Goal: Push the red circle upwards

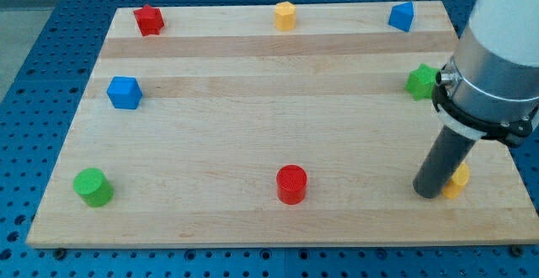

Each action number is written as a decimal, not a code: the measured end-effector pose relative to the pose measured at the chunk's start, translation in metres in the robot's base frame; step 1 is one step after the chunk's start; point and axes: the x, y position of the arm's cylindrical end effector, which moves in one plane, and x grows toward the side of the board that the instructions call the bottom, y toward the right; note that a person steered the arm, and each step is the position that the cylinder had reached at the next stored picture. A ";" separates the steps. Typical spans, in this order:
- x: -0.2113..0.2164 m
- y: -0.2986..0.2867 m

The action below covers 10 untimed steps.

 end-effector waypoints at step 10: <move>0.047 -0.137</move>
